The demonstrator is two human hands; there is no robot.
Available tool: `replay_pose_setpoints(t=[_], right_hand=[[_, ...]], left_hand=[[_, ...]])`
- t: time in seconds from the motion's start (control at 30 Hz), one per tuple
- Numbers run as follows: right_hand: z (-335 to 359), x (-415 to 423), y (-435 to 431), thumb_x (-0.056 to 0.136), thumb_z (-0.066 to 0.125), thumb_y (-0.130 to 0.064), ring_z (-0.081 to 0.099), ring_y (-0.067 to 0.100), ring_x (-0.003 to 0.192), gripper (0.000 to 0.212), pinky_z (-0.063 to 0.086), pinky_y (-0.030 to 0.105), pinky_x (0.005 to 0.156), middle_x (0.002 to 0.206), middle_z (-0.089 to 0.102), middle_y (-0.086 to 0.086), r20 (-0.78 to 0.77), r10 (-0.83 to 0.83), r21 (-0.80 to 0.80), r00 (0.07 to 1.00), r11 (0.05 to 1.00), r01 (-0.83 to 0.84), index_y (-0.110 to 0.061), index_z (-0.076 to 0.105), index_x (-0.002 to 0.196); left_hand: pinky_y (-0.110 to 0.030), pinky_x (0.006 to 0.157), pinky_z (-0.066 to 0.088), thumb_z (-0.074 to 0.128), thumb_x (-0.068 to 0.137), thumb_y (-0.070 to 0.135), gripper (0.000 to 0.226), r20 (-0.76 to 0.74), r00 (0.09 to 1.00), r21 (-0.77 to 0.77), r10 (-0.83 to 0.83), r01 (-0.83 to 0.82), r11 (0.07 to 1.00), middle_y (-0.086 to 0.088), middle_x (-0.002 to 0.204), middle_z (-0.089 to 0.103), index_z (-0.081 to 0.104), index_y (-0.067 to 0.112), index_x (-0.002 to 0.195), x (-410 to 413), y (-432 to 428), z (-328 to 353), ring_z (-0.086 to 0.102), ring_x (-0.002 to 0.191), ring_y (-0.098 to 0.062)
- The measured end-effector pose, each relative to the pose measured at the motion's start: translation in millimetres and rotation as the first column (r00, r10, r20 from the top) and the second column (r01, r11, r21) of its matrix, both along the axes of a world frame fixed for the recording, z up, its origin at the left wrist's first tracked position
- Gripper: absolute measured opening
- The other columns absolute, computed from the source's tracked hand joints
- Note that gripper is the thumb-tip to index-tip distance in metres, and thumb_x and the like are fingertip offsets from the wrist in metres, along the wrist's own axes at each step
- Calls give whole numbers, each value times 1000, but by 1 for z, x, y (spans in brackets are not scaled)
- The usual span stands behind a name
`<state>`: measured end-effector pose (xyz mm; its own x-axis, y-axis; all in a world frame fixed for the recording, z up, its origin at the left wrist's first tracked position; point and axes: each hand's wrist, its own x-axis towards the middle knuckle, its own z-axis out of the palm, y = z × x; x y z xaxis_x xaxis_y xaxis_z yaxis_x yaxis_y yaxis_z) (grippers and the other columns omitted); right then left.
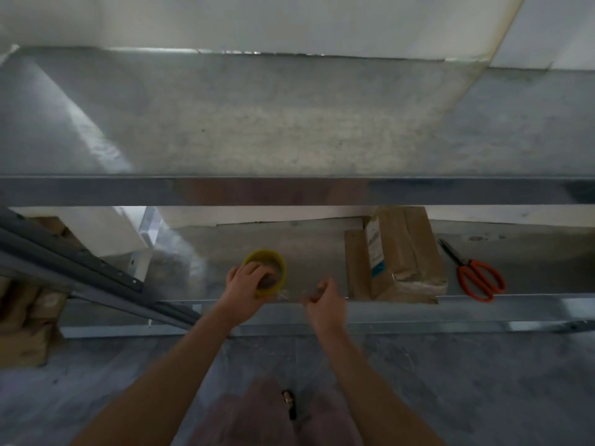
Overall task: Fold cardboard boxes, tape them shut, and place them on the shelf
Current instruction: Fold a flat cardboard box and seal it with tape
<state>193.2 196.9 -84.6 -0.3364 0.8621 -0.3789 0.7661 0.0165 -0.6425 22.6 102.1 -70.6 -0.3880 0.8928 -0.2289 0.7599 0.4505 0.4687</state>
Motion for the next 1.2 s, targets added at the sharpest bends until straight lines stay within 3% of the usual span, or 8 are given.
replay_pose_setpoints(t=[0.2, 0.47, 0.57, 0.63, 0.83, 0.93, 1.1, 1.2], right_hand=[[15, 12, 4, 94, 53, -51, 66, 26, 95, 33, 39, 30, 68, 99, 69, 0, 248, 223, 107, 943, 961, -255, -22, 51, 107], [57, 91, 4, 91, 47, -37, 53, 20, 114, 31, 48, 38, 91, 116, 61, -3, 123, 373, 672, 920, 651, -354, -21, 63, 113], [68, 133, 17, 91, 46, -36, 43, 23, 131, 40, 36, 47, 103, 134, 53, -1, 177, 303, 721, 936, 608, -333, -23, 59, 126], [71, 156, 31, 91, 47, -34, 40, 26, 134, 44, 30, 48, 106, 140, 49, 1, 178, 280, 737, 943, 597, -317, -23, 55, 133], [75, 208, 83, 93, 43, -33, 39, 23, 132, 49, 38, 45, 107, 140, 51, 7, -26, 189, 631, 982, 765, -131, -20, 51, 140], [73, 211, 109, 100, 51, -27, 42, 11, 132, 42, 35, 19, 108, 145, 47, 0, -231, 206, 384, 951, 917, -105, -25, 49, 142], [62, 198, 125, 94, 63, -14, 37, 2, 135, 52, 30, 1, 101, 151, 38, -8, -400, 185, 84, 898, 983, -165, -27, 48, 142], [51, 198, 124, 91, 63, -8, 33, 5, 141, 71, 30, 2, 102, 158, 29, -9, -436, 195, 55, 879, 980, -190, -33, 33, 150]], left_hand=[[-47, 98, 36, 44, 76, 59, 65, -86, 995, 45, -59, 63, 997, -9, 130, 53, 60, 16, 121, 7, -8, -2, 49, 119, -37], [-40, 111, 24, 37, 93, 52, 61, -352, 913, 251, -205, 303, 919, -9, 141, 48, 50, 8, 134, 69, 15, 37, 32, 135, -28], [-40, 111, 32, 34, 94, 53, 61, -352, 885, 221, -305, 395, 891, -4, 148, 42, 36, 15, 142, 116, 34, 49, 27, 139, -22], [-33, 116, 17, 32, 95, 53, 65, -257, 912, 238, -321, 381, 893, 4, 156, 25, 23, 20, 150, 141, 46, 52, 13, 144, -14], [-20, 116, 13, 39, 99, 44, 61, 145, 986, 343, -82, 28, 939, 17, 155, 13, 17, 25, 153, 210, 75, 64, 11, 142, 0], [-17, 110, 25, 47, 99, 34, 54, 279, 953, 322, 118, -209, 923, 14, 148, 30, 30, 26, 149, 223, 90, 72, 31, 135, -4], [-4, 80, 38, 55, 96, 28, 50, 336, 903, 272, 268, -366, 890, -6, 124, 64, 41, 24, 144, 234, 109, 69, 60, 100, -8], [-18, 74, 42, 49, 99, 26, 65, 244, 938, 188, 245, -293, 937, -7, 118, 66, 13, 28, 152, 239, 109, 61, 64, 95, -19]])
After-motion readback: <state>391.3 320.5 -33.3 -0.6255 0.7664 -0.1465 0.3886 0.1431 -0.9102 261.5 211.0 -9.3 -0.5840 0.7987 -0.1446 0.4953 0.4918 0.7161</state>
